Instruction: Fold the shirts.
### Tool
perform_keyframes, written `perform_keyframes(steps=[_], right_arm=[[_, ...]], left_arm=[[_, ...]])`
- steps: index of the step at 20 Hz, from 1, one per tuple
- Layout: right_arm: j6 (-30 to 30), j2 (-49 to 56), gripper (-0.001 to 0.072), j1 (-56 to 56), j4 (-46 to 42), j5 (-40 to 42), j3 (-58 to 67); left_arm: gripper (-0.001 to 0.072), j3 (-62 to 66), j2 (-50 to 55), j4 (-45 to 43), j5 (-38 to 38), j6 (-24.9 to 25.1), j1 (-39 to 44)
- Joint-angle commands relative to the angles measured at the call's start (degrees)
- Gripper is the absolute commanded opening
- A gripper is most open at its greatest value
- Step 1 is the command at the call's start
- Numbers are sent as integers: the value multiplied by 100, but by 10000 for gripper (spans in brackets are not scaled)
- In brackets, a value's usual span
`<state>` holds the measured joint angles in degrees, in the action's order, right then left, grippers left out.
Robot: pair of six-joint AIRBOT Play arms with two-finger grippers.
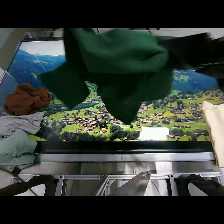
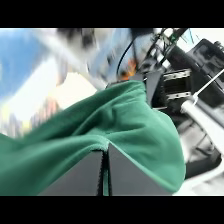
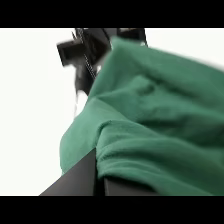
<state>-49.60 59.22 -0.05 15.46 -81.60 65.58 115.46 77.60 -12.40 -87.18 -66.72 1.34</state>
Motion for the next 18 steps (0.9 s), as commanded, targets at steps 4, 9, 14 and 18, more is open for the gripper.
perform_keyframes(steps=[4, 9, 14, 18], right_arm=[[317, -603, 23, 142, -708, 927, 2], [98, 398, 23, 136, -2402, 1484, 2], [184, 1932, 521, 380, -2796, 2203, 52], [-26, 2186, 525, 1390, -4127, 1792, 415]], left_arm=[[20, -1062, -1274, -2092, 844, -81, 461], [20, -2312, -256, -2258, 1217, 448, 505], [550, -2271, 1338, -2247, 1893, 660, 304], [717, -1239, 1993, -2264, 487, -7, -496]])
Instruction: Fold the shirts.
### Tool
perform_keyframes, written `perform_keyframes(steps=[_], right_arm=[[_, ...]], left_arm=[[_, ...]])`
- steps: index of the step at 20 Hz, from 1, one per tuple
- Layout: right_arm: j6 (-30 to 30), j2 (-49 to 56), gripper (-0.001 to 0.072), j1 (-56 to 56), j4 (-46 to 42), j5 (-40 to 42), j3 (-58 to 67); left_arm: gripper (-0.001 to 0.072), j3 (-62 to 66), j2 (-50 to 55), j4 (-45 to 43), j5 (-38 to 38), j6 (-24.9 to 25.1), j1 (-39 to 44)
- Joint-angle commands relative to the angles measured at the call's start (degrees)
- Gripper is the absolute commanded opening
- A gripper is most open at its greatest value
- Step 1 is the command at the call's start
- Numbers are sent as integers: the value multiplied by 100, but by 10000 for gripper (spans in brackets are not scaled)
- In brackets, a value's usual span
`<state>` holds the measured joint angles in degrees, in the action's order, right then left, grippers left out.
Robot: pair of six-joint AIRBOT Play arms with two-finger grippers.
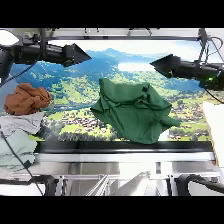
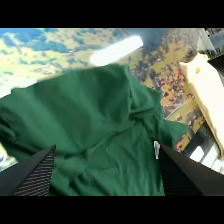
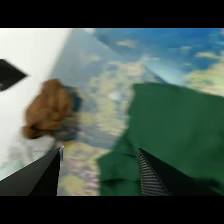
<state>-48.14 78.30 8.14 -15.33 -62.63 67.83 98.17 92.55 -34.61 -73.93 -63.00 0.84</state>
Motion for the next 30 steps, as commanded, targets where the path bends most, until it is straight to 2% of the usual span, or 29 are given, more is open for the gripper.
perform_keyframes(steps=[1, 2, 3, 5, 10, 14, 19, 21, 22, 23, 24, 25, 26, 30], right_arm=[[-378, 280, 575, 776, -1585, -81, 214], [-557, 308, 642, 931, -2111, -35, 214], [-691, 400, 641, 1023, -2511, -24, 214], [-737, 715, 640, 1038, -2981, -37, 214], [-828, 1744, 638, 997, -3456, -131, 516], [-824, 2485, 637, 997, -3526, -885, 979], [-560, 2841, 636, 883, -3526, -1272, 1119], [-542, 2889, 634, 739, -3528, -1272, 1119], [-542, 2909, 590, 647, -3528, -1270, 1119], [-542, 2920, 442, 551, -3526, -1283, 1119], [-542, 2920, 308, 452, -3523, -1338, 1121], [-542, 2918, 123, 374, -3523, -1429, 1134], [-538, 2911, 21, 332, -3519, -1534, 1172], [-544, 2356, 20, 496, -3377, -1941, 1244]], left_arm=[[717, 466, 533, -44, -1281, -590, -584], [717, 282, 533, -44, -1646, -732, -640], [716, -26, 529, -52, -1943, -813, -619], [716, -863, 529, -55, -2046, -826, -348], [716, -2914, 535, -42, -691, -798, 999], [715, -3633, 535, -26, 118, -898, 1956], [697, -3482, 595, -13, 1174, -1106, 2623], [697, -3126, 839, -17, 1283, -1298, 2728], [696, -2916, 1040, -20, 1169, -1410, 2767], [670, -2712, 1248, -20, 999, -1467, 2796], [440, -2487, 1469, -15, 780, -1467, 2793], [175, -2273, 1655, 9, 553, -1464, 2793], [1, -2031, 1818, 31, 339, -1451, 2793], [2, -1241, 1681, 28, -507, -1191, 2627]])
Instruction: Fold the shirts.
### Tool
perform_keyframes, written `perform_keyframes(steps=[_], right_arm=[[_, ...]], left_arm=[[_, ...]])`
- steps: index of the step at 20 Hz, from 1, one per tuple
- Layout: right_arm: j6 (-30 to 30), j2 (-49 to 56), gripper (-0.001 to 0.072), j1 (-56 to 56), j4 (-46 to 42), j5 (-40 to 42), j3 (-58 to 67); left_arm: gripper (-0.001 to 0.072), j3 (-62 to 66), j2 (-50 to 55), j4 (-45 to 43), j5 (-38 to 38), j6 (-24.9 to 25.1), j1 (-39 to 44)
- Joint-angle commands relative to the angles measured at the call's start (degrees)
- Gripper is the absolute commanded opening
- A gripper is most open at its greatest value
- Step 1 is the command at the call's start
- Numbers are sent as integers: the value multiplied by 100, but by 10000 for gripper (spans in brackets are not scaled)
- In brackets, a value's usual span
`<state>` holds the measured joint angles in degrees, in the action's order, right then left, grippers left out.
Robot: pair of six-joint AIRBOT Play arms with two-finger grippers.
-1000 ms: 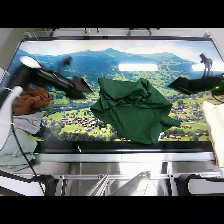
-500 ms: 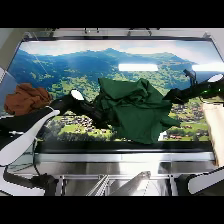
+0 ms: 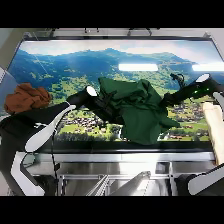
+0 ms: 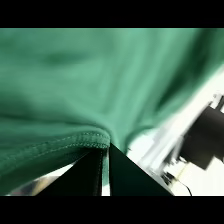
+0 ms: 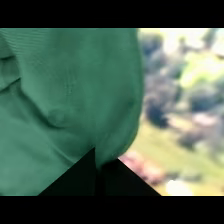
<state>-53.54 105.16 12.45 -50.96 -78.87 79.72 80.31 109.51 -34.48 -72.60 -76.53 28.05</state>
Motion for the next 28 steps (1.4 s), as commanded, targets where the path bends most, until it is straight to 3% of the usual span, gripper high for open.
perform_keyframes(steps=[1, 3, 6, 8, 9, 12, 14, 16, 19, 22, 27, 28], right_arm=[[-2, -623, 19, 214, 411, -457, 57], [15, -1322, 19, 619, 1349, -800, 68], [509, -2695, 21, 1342, 4214, -1250, 66], [890, -3674, 22, 1690, 5788, -927, 66], [964, -4131, 22, 1801, 6085, -568, 66], [964, -5353, 22, 1860, 5941, 431, 66], [962, -5897, 22, 1840, 5635, 540, 63], [929, -6284, 23, 1834, 5071, 540, 48], [723, -6382, 23, 1318, 4301, 748, -286], [1010, -5875, 23, 63, 3875, 1449, -1023], [1864, -3689, 27, -1910, 3418, 4019, -1572], [1976, -3156, 93, -2076, 3488, 4402, -1532]], left_arm=[[2, 723, -234, 15, -859, 203, -214], [2, 1169, -901, 168, -1250, 210, -603], [3, 1886, -2037, 1322, -1491, 282, -1423], [16, 2415, -2741, 1888, -1438, 407, -2059], [19, 2677, -3062, 2041, -1429, 492, -2406], [21, 3296, -3783, 2109, -1405, 511, -3416], [22, 3303, -4227, 2100, -1399, 511, -4059], [22, 2822, -4660, 2096, -1414, 518, -4594], [22, 1665, -4983, 2094, -1510, 717, -4760], [22, 553, -4874, 2052, -1473, 1115, -4524], [19, -544, -3593, 2046, -1097, 1871, -4190], [21, -664, -3257, 2046, -931, 2083, -4218]])
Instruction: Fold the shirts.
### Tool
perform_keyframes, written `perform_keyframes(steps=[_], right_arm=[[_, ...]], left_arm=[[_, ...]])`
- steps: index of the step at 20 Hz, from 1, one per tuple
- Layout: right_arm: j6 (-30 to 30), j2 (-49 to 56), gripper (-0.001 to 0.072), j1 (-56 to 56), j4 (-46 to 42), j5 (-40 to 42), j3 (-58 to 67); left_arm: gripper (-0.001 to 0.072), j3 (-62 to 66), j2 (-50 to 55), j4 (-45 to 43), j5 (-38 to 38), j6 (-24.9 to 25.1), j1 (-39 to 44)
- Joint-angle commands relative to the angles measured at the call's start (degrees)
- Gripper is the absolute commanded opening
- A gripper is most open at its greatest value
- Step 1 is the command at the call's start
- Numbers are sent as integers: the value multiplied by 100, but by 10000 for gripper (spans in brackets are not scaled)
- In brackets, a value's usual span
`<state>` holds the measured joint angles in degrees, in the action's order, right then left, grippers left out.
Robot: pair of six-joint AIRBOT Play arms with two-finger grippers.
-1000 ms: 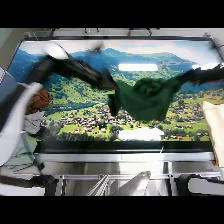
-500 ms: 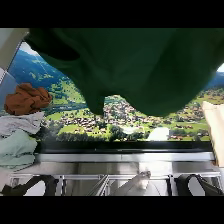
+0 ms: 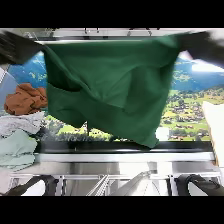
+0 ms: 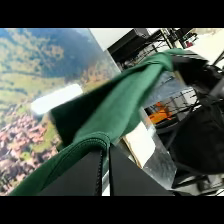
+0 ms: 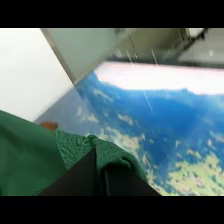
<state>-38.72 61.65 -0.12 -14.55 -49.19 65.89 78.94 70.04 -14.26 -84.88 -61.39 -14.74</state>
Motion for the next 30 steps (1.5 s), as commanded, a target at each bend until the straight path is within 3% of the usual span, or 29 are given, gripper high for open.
perform_keyframes(steps=[1, 2, 3, 4, 6, 8, 9, 10, 12, 15, 17, 25, 27, 30], right_arm=[[490, 1652, 315, -848, -70, 1530, -44], [485, 2000, 477, -787, -13, 1456, 85], [442, 2208, 504, -638, 0, 1193, 203], [317, 2258, 503, -417, 0, 874, 254], [-61, 2127, 502, 188, -129, -59, 254], [-660, 2011, 498, 876, -605, -1399, 247], [-866, 2006, 445, 1167, -905, -2105, 199], [-1062, 1998, 316, 1399, -1207, -2636, 37], [-1325, 1908, 316, 1740, -1556, -3045, -560], [-1390, 1576, 330, 2186, -1961, -2715, -1685], [-1604, 1478, 468, 2396, -2363, -2472, -2253], [-1528, 1486, 467, 2282, -2490, -1895, -3206], [-1517, 1486, 468, 2280, -2494, -1893, -3206], [-1532, 1593, 467, 2275, -2583, -1893, -3230]], left_arm=[[39, -579, 1003, 26, 409, 647, -24], [357, -549, 1331, 52, 501, 643, -195], [675, -409, 1609, 39, 533, 643, -385], [718, -153, 1928, 28, 470, 557, -658], [718, 332, 2361, -4, 46, 372, -1204], [717, 741, 2621, -581, -492, 92, -1659], [717, 828, 2653, -1091, -750, -101, -1799], [716, 833, 2653, -1792, -979, -284, -1880], [716, 527, 2553, -3101, -1366, -562, -1897], [716, -638, 2201, -3768, -778, -546, -1860], [691, -1342, 2131, -4026, -645, -546, -1759], [677, -2216, 2855, -4321, -70, -507, -822], [419, -2052, 3049, -4273, 13, -413, -614], [401, -1639, 3174, -4269, 68, -413, -444]])
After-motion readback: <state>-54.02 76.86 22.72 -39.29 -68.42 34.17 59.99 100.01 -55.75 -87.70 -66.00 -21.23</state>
